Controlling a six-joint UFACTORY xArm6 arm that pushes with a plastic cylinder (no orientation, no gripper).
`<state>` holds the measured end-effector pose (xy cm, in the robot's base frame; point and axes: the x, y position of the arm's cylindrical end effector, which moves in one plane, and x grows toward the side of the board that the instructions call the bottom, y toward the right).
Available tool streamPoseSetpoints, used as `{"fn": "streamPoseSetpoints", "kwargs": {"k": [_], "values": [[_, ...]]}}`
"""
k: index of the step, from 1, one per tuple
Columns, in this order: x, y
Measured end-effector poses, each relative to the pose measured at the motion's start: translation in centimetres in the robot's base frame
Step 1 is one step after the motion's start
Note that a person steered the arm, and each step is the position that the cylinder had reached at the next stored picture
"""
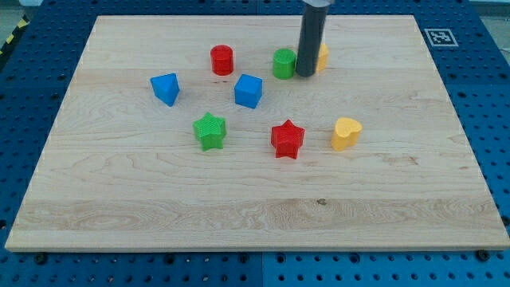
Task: Slide the yellow hexagon slightly right
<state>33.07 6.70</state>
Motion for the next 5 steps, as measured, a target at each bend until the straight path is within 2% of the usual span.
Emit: {"fn": "streamPoseSetpoints", "kwargs": {"k": [2,4,5], "values": [[-1.3,-3.1],[-1.3,1.1],[-0.8,1.3]]}}
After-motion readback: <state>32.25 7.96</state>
